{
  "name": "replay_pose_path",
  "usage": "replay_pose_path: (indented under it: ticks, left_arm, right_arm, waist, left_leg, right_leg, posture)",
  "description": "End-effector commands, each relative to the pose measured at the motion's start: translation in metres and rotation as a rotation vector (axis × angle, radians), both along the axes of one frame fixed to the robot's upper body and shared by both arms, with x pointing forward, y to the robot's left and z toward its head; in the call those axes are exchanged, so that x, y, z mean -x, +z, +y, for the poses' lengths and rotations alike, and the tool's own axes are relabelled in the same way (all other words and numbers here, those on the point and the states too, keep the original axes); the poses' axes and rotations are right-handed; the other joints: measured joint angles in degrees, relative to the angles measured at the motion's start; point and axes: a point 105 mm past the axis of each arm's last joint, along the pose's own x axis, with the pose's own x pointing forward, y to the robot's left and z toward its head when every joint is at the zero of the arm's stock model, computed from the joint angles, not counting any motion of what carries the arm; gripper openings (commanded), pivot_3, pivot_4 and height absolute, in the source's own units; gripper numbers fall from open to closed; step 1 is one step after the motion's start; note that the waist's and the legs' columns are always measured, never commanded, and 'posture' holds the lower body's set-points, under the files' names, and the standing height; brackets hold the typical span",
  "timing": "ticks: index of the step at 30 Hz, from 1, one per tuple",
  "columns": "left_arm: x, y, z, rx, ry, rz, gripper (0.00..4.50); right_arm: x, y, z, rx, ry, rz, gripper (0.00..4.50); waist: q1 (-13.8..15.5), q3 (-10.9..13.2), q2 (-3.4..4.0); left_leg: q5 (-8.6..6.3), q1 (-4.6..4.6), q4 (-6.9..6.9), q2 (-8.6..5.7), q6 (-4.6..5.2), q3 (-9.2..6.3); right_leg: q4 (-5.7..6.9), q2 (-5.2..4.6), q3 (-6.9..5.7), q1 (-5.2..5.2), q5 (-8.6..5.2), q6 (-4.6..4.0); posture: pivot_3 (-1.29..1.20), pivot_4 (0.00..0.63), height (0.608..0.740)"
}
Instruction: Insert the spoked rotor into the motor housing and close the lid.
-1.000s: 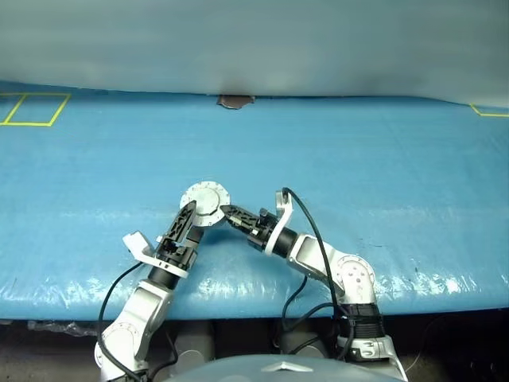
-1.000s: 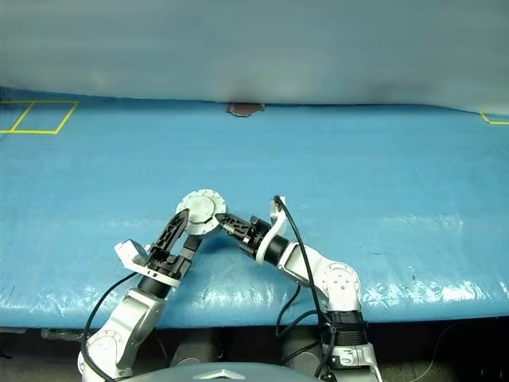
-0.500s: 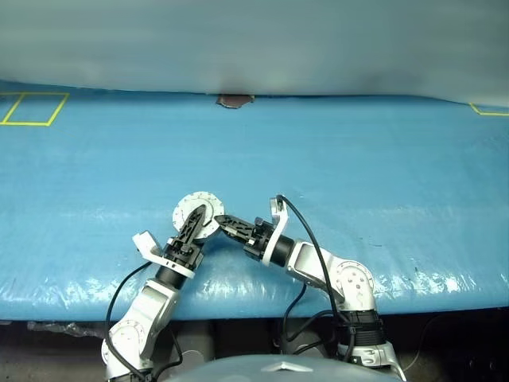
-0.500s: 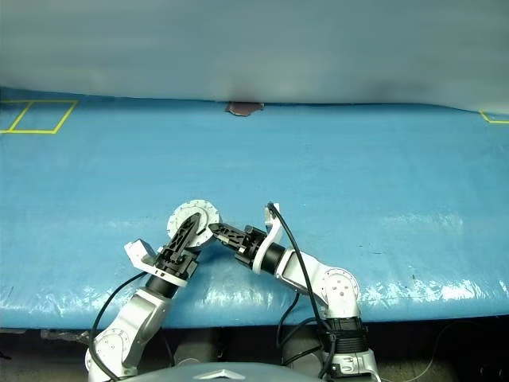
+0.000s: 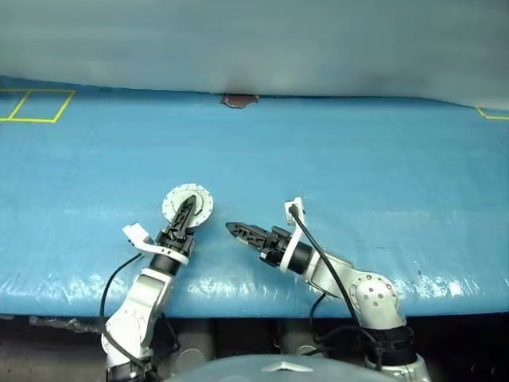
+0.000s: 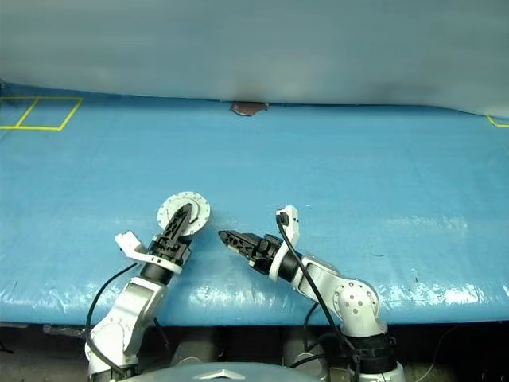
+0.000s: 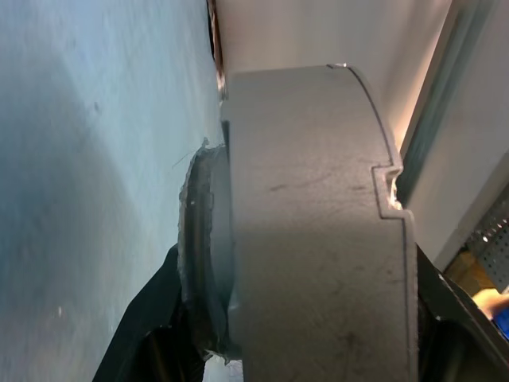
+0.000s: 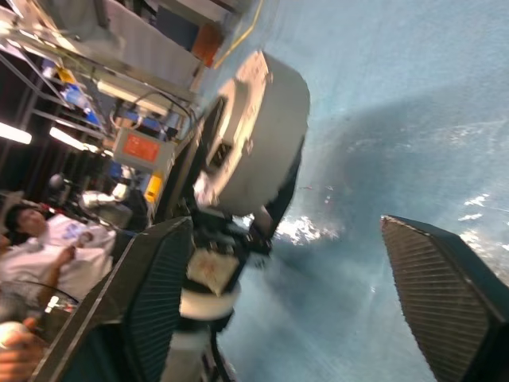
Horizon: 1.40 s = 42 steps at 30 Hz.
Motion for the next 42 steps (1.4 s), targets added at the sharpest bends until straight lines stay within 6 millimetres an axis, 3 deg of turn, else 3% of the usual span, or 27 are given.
replay_pose_path:
  ticks: [1, 4, 10, 18, 28, 34, 42]
  left_arm:
    - [-0.028, 0.018, 0.007, -0.072, 0.036, -0.054, 2.46]
    - [-0.067, 0.021, 0.016, -0.157, 0.07, -0.018, 2.46]
    - [-0.125, 0.033, 0.023, -0.252, 0.107, 0.006, 2.46]
    - [-0.16, 0.027, 0.022, -0.351, 0.112, 0.089, 2.46]
    - [-0.158, -0.001, 0.037, -0.498, 0.122, 0.216, 2.46]
    - [-0.146, -0.015, 0.064, -0.598, 0.135, 0.287, 4.43]
    - [-0.111, -0.027, 0.117, -0.735, 0.175, 0.386, 4.47]
  right_arm:
    - [0.001, 0.01, -0.006, 0.065, -0.053, -0.136, 4.5]
    - [0.002, 0.001, -0.015, 0.204, -0.1, -0.228, 4.5]
    - [0.002, -0.01, -0.026, 0.338, -0.178, -0.36, 4.5]
    - [0.002, -0.018, -0.029, 0.428, -0.189, -0.437, 4.5]
    - [0.003, -0.02, -0.028, 0.438, -0.176, -0.44, 4.5]
    - [0.001, -0.021, -0.022, 0.438, -0.149, -0.444, 4.5]
    - [0.0, -0.024, -0.017, 0.435, -0.12, -0.438, 4.5]
  waist:
    - [0.1, 0.0, -0.01]
    - [0.3, 0.0, -0.03]
    - [0.3, 0.0, -0.17]
    - [0.1, 0.1, -0.3]
    - [-0.3, 0.1, -0.31]
    - [-1.7, 0.1, -0.3]
    - [-2.9, 0.0, -0.37]
  left_leg:
    - [0.0, 0.0, 0.01, 0.0, 0.0, 0.0]
    - [0.02, -0.03, 0.05, -0.02, -0.03, -0.04]
    - [0.04, -0.09, -0.02, -0.12, -0.06, -0.03]
    - [0.04, -0.15, -0.06, -0.12, -0.07, -0.05]
    - [0.11, 0.06, -0.06, -0.11, -0.18, -0.06]
    - [0.11, 0.71, -0.22, -0.09, -0.18, 0.07]
    - [0.11, 1.71, -0.78, 0.03, -0.19, 0.49]
  right_leg:
    - [0.0, 0.05, 0.06, 0.03, 0.0, 0.0]
    - [0.0, 0.16, 0.17, 0.05, 0.02, 0.03]
    - [-0.08, 0.18, 0.3, 0.04, 0.25, 0.44]
    - [-0.17, 0.18, 0.27, 0.02, 0.28, 0.5]
    - [0.02, 0.18, 0.27, 0.11, 0.29, 0.51]
    - [0.1, 0.2, 0.43, 0.57, 0.27, 0.48]
    - [0.16, 0.3, 0.91, 1.03, 0.23, 0.38]
  posture:
    - [0.0, 0.15, 0.74]
    - [0.0, 0.15, 0.74]
    - [0.0, 0.15, 0.74]
    - [0.0, 0.15, 0.74]
    - [0.0, 0.15, 0.74]
    - [0.0, 0.15, 0.74]
    - [0.0, 0.15, 0.74]
